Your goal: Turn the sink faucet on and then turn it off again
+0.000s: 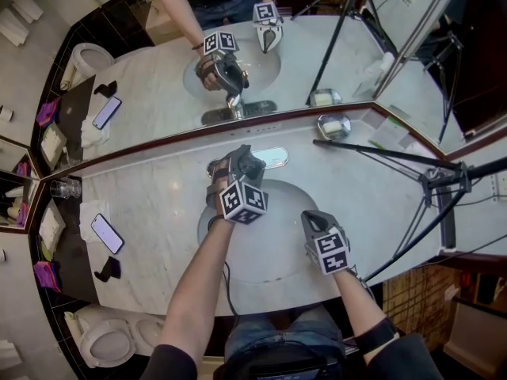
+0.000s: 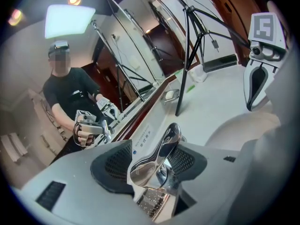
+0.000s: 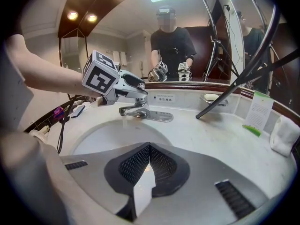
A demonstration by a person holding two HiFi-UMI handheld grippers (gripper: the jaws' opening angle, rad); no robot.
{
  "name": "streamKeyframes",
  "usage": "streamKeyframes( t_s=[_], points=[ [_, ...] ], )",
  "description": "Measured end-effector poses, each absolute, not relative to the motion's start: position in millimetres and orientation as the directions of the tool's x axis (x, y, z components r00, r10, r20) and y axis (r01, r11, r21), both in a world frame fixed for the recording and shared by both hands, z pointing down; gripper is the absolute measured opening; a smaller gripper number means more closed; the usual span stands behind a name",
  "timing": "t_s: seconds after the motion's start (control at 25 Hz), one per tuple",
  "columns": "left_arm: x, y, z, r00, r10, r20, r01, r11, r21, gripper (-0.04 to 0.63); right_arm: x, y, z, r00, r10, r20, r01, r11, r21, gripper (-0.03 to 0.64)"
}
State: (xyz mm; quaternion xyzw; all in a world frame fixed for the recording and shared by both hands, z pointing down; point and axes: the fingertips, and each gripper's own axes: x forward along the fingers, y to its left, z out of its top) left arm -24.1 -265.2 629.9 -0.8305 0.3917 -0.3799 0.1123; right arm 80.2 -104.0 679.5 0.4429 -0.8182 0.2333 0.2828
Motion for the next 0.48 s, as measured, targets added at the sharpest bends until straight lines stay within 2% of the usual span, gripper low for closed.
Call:
streamKeyframes(
  t_s=[0.48],
  points=[
    [-39.4, -277.5, 631.9, 0.438, -0.706, 0.556, -0.648, -0.677, -0.35, 0.241, 79.7, -110.4, 677.0, -0.449, -0.598, 0.664, -0.854, 0.507, -0.121, 0.022]
  ],
)
